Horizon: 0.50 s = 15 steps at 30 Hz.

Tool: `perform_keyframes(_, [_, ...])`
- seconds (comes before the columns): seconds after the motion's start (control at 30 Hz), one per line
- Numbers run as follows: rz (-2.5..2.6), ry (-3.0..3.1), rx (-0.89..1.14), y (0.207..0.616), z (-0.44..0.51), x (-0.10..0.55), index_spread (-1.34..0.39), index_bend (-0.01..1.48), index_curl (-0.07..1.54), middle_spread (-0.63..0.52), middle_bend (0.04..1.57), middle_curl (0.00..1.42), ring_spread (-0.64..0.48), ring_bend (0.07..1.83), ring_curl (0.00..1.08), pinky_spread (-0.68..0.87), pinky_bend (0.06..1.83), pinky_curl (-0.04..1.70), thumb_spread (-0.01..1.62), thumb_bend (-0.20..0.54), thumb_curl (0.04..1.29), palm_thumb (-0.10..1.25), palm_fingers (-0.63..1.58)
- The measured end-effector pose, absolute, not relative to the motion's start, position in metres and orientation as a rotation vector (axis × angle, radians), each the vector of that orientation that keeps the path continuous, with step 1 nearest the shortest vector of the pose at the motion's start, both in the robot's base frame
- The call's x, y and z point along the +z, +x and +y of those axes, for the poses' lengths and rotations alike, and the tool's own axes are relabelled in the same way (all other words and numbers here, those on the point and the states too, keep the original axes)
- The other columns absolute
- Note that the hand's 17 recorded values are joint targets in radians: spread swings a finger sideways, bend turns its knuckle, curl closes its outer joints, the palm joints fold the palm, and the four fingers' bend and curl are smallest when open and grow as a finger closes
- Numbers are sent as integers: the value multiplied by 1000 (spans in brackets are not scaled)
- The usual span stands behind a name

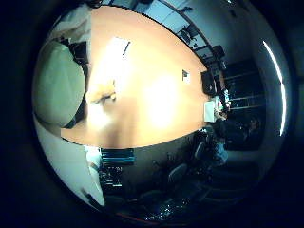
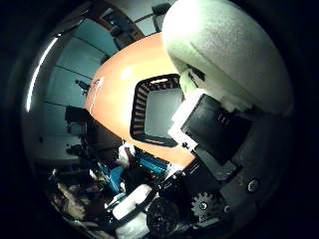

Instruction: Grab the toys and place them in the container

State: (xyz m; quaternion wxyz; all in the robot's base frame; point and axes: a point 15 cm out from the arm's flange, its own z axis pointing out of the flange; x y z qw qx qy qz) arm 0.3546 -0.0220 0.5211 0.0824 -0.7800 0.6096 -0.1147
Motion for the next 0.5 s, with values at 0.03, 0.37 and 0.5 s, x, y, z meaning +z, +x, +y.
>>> perform_keyframes(0.03, [1792,-2337,-340,355,-7,523,-244,1085,806,-129,1346,712,-204,1387,691,-195,1228,870,753,-17,797,1028,1102])
perform_keyframes(0.37, [1585,-2347,-344,367,100,517,-243,1080,816,-132,1345,720,-209,1372,711,-210,1180,940,724,-16,833,1039,1101])
perform_keyframes(0.5, [1543,-2338,-353,377,120,501,-244,1077,819,-133,1342,723,-210,1367,717,-215,1167,960,714,-19,839,1042,1103])
